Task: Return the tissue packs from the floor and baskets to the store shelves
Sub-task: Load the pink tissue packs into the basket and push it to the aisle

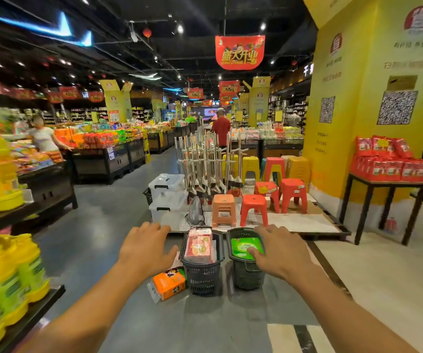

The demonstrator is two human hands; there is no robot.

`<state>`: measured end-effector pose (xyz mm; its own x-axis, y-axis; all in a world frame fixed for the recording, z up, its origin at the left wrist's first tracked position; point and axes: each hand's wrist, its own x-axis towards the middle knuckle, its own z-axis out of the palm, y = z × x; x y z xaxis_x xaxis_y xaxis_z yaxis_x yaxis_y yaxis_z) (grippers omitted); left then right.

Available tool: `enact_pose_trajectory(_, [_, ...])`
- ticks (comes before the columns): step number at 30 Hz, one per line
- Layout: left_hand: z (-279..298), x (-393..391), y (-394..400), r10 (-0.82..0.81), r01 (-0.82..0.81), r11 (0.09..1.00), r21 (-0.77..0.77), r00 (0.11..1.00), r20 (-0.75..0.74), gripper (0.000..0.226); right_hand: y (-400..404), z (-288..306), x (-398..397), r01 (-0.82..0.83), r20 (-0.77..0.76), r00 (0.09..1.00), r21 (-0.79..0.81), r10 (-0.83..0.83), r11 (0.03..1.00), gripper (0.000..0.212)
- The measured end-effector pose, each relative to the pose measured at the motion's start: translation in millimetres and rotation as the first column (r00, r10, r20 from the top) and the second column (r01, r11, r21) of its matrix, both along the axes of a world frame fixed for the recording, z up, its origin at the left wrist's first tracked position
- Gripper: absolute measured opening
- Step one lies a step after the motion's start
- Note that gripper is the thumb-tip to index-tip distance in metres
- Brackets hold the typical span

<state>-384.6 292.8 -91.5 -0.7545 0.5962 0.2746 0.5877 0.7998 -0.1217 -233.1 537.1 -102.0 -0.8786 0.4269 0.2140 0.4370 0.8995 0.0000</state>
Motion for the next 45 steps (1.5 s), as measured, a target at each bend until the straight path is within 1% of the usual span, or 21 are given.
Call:
enact_pose_trajectory(3, [-13, -69, 32, -0.016, 0.016, 0.998, 0.053, 1.000, -0.007, 0.053, 26, -12, -69, 0.001, 0.013, 1.000, 0.011, -0.001, 1.000, 0.067])
enact_pose_trajectory(5, [-21, -118, 53, -0.016, 0.013, 0.997, 0.080, 1.000, 0.026, 0.051, 42, -15, -116, -0.007, 0.020, 1.000, 0.019, 0.006, 1.000, 0.066])
enact_pose_trajectory(8, [-35, -189, 82, -0.017, 0.011, 0.997, 0.079, 0.997, 0.081, 0.049, 69, -14, -183, -0.009, 0.030, 1.000, 0.041, 0.008, 0.999, 0.064])
enact_pose_trajectory(12, [-50, -273, 117, -0.009, -0.003, 0.996, 0.088, 0.990, 0.139, 0.050, 109, -18, -258, -0.030, -0.025, 0.999, 0.071, 0.032, 0.997, 0.059])
enact_pose_trajectory(14, [-58, -310, 137, -0.010, -0.002, 0.997, 0.076, 0.987, 0.160, 0.052, 131, -25, -291, -0.033, -0.013, 0.999, 0.076, 0.034, 0.997, 0.060])
enact_pose_trajectory(19, [-80, -396, 196, -0.020, 0.007, 0.997, 0.078, 0.986, 0.167, 0.054, 193, -54, -384, -0.032, 0.028, 0.999, 0.059, 0.030, 0.998, 0.062])
enact_pose_trajectory(24, [-96, -486, 264, -0.021, 0.014, 0.999, 0.053, 0.990, 0.139, 0.054, 265, -83, -489, -0.116, 0.062, 0.992, 0.088, 0.111, 0.989, 0.056])
enact_pose_trajectory(29, [-112, -570, 321, 0.046, -0.052, 0.998, 0.029, 0.985, 0.164, 0.053, 329, -105, -594, -0.209, 0.099, 0.974, 0.064, 0.202, 0.976, 0.056])
enact_pose_trajectory(32, [-125, -614, 349, 0.091, -0.088, 0.996, -0.019, 0.975, 0.202, 0.054, 357, -118, -647, -0.236, 0.114, 0.966, 0.011, 0.233, 0.972, 0.054])
enact_pose_trajectory(35, [-145, -659, 375, 0.094, -0.088, 0.995, -0.039, 0.972, 0.213, 0.044, 382, -137, -693, -0.242, 0.105, 0.964, -0.022, 0.243, 0.970, 0.054])
enact_pose_trajectory(38, [-170, -708, 403, 0.083, -0.084, 0.996, -0.007, 0.966, 0.246, 0.040, 408, -157, -735, -0.221, 0.097, 0.969, -0.074, 0.227, 0.973, 0.055])
enact_pose_trajectory(42, [-212, -774, 441, 0.038, -0.076, 0.991, 0.110, 0.949, 0.314, 0.043, 441, -192, -790, -0.171, 0.125, 0.974, -0.152, 0.190, 0.974, 0.053])
enact_pose_trajectory(45, [-244, -824, 466, -0.009, -0.057, 0.984, 0.167, 0.928, 0.373, 0.046, 469, -217, -837, -0.122, 0.142, 0.979, -0.169, 0.147, 0.978, 0.049])
